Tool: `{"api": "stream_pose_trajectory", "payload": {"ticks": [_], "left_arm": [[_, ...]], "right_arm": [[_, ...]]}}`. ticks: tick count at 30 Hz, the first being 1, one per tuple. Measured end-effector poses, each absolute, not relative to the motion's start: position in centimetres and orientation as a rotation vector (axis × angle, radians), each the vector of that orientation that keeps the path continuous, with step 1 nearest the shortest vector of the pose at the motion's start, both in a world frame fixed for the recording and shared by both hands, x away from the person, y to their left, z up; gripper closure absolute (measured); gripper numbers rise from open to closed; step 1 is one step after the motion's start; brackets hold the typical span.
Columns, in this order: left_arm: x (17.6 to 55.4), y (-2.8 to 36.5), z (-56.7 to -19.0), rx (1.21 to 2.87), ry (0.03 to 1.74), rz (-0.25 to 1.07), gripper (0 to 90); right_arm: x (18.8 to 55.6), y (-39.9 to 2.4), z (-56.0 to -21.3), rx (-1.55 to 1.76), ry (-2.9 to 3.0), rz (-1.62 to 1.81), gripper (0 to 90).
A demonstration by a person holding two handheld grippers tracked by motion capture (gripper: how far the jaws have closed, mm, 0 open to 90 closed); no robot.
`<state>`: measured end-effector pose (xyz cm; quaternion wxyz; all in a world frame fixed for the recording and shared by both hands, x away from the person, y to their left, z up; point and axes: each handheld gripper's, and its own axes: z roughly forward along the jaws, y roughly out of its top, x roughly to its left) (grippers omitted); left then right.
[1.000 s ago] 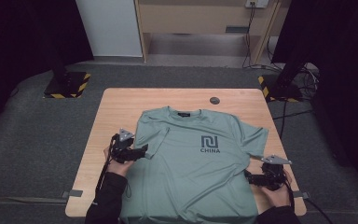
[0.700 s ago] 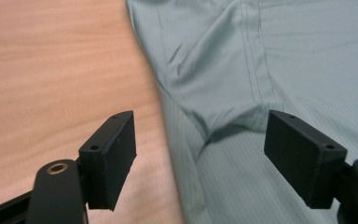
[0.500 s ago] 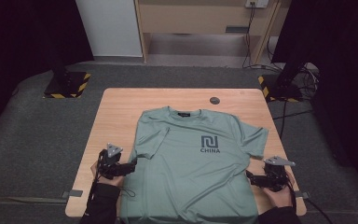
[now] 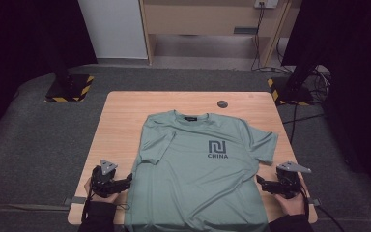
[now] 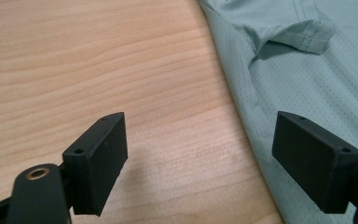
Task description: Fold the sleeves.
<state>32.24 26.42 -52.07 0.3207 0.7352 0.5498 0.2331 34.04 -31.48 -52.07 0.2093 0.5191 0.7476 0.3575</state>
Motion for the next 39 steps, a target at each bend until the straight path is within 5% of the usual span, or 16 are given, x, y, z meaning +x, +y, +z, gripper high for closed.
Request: {"api": "stream_pose_trajectory", "payload": {"ticks": [21, 39], "left_arm": [[32.9, 27.7, -53.4, 1.95, 1.465, 0.625, 8.7], [33.2, 27.7, -53.5, 1.951, 1.485, 0.618, 2.9]], "right_arm": [[33.5, -31.6, -48.1, 1.428, 2.008, 1.06, 9.5], [37.3, -31.0, -44.7, 1.471, 1.942, 0.978, 11.3]]}}
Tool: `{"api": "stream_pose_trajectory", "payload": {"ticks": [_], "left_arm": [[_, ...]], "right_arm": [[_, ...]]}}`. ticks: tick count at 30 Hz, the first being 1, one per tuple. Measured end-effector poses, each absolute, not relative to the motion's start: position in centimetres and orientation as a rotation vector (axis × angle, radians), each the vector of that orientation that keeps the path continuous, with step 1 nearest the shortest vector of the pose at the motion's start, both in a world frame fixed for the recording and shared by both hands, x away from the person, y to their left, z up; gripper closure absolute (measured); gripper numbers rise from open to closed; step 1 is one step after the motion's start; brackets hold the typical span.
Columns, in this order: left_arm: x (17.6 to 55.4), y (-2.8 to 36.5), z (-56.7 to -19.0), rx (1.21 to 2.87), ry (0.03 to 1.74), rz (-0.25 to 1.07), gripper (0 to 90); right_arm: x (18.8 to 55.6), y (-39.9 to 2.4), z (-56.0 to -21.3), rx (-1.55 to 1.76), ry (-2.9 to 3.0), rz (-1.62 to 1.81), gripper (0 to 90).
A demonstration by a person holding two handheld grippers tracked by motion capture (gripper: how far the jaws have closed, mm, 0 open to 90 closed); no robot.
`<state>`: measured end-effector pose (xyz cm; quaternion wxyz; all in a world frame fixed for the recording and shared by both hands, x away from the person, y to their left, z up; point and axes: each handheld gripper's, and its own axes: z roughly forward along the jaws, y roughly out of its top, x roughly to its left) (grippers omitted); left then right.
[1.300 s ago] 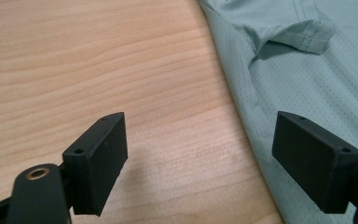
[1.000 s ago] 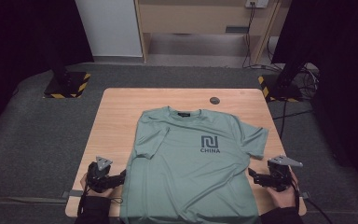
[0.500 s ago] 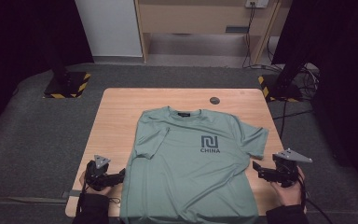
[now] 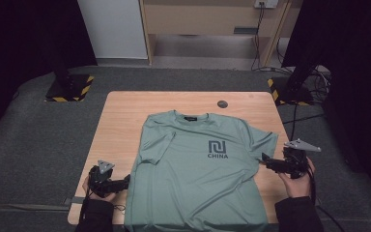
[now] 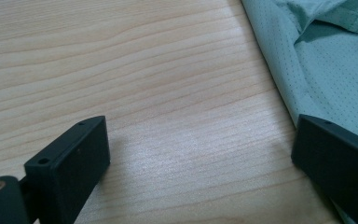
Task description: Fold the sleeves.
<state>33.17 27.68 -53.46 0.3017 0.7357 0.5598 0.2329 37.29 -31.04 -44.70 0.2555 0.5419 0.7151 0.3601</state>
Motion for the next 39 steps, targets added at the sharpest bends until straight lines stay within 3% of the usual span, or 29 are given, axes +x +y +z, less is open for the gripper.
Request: {"api": "stream_pose_trajectory", "payload": {"ticks": [21, 39], "left_arm": [[33.2, 27.7, -53.5, 1.953, 1.489, 0.618, 1.6], [33.2, 27.7, -53.5, 1.955, 1.489, 0.618, 1.5]], "right_arm": [[43.1, -31.3, -43.6, 1.496, 1.905, 0.918, 16.7], [48.2, -33.6, -47.0, 1.612, 1.882, 0.877, 23.1]]}}
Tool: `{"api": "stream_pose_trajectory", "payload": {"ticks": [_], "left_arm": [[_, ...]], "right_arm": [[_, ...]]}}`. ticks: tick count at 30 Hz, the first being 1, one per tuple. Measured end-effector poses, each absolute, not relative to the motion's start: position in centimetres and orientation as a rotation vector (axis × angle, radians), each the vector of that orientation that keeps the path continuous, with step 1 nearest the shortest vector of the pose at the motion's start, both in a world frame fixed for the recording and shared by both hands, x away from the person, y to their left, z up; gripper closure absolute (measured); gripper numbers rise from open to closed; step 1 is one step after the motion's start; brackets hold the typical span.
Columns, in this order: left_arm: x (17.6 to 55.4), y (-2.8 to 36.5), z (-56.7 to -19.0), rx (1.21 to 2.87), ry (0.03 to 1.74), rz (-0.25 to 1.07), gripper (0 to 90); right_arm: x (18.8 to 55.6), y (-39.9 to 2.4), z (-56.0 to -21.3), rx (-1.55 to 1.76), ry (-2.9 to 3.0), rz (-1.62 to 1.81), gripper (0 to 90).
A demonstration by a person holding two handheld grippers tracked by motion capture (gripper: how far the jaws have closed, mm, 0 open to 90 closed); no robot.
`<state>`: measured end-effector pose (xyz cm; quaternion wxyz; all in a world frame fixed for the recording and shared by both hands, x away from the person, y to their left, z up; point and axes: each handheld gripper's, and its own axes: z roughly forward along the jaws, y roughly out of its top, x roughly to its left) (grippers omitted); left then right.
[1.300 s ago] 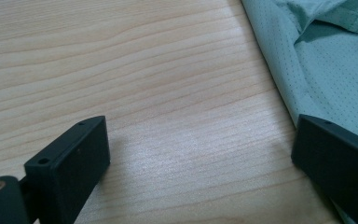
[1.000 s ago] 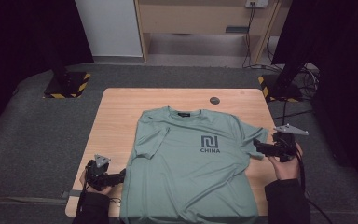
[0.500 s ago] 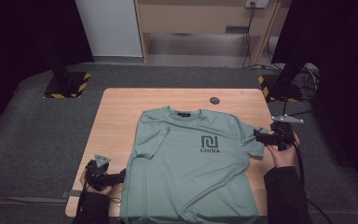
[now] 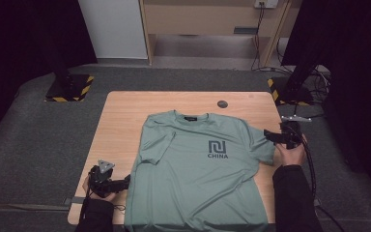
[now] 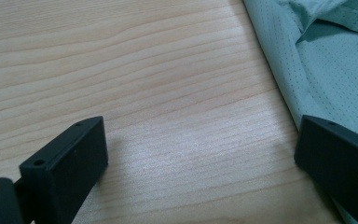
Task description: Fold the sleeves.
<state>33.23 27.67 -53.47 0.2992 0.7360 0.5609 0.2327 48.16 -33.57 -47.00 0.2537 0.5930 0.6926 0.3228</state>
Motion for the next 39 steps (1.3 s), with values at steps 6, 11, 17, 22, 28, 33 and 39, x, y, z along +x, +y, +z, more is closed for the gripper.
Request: {"api": "stream_pose_trajectory", "payload": {"ticks": [6, 11, 17, 22, 28, 33, 39], "left_arm": [[33.2, 27.7, -53.5, 1.954, 1.489, 0.618, 1.5], [33.2, 27.7, -53.5, 1.955, 1.489, 0.618, 1.5], [33.2, 27.7, -53.5, 1.954, 1.489, 0.618, 1.5], [33.2, 27.7, -53.5, 1.954, 1.489, 0.618, 1.5], [33.2, 27.7, -53.5, 1.954, 1.489, 0.618, 1.5], [33.2, 27.7, -53.5, 1.954, 1.489, 0.618, 1.5], [33.2, 27.7, -53.5, 1.955, 1.489, 0.618, 1.4]], "right_arm": [[49.4, -34.0, -48.6, 1.658, 1.872, 0.803, 27.3], [50.2, -34.9, -49.9, 1.716, 1.854, 0.778, 32.4], [50.7, -35.2, -50.8, 1.746, 1.848, 0.73, 39.1], [51.1, -35.6, -51.5, 1.779, 1.838, 0.702, 41.1], [51.4, -35.7, -52.2, 1.784, 1.847, 0.688, 43.2], [51.1, -35.6, -52.5, 1.76, 1.836, 0.731, 51.3], [50.1, -35.1, -52.9, 1.731, 1.793, 0.796, 74.0]]}}
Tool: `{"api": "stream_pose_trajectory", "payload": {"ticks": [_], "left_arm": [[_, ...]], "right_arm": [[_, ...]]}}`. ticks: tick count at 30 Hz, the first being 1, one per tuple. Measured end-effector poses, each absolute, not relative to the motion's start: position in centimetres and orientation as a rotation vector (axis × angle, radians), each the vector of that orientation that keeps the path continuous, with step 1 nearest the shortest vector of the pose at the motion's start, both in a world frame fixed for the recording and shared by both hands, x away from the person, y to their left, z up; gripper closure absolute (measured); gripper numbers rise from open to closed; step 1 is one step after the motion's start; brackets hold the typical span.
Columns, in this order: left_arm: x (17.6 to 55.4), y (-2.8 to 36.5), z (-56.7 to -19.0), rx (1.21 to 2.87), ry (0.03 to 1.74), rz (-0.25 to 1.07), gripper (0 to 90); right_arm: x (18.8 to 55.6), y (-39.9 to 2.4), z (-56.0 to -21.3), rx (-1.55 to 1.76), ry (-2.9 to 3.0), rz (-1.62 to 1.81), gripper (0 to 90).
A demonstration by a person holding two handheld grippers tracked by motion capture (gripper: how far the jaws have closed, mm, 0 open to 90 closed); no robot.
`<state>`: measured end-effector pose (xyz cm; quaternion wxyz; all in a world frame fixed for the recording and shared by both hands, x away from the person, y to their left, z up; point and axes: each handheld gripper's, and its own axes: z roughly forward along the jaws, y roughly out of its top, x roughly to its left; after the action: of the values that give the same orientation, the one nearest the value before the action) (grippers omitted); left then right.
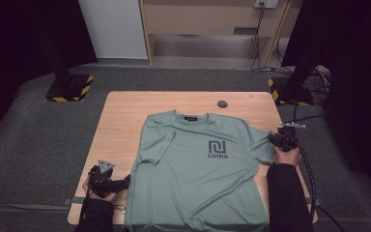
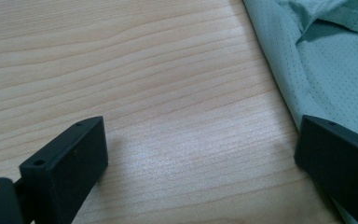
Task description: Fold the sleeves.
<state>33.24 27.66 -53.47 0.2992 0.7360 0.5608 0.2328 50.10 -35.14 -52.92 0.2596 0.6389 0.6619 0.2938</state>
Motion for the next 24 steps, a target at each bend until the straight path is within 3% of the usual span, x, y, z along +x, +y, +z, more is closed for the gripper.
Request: {"api": "stream_pose_trajectory", "payload": {"ticks": [4, 12, 24], "left_arm": [[33.2, 27.7, -53.5, 1.955, 1.489, 0.618, 1.5], [33.2, 27.7, -53.5, 1.955, 1.489, 0.618, 1.4], [33.3, 27.6, -53.5, 1.954, 1.491, 0.621, 1.4]], "right_arm": [[50.0, -35.3, -52.9, 1.774, 1.78, 0.847, 86.1], [49.9, -34.8, -52.4, 1.768, 1.814, 0.858, 87.4], [47.9, -32.3, -47.8, 1.61, 1.921, 1.188, 87.0]]}}
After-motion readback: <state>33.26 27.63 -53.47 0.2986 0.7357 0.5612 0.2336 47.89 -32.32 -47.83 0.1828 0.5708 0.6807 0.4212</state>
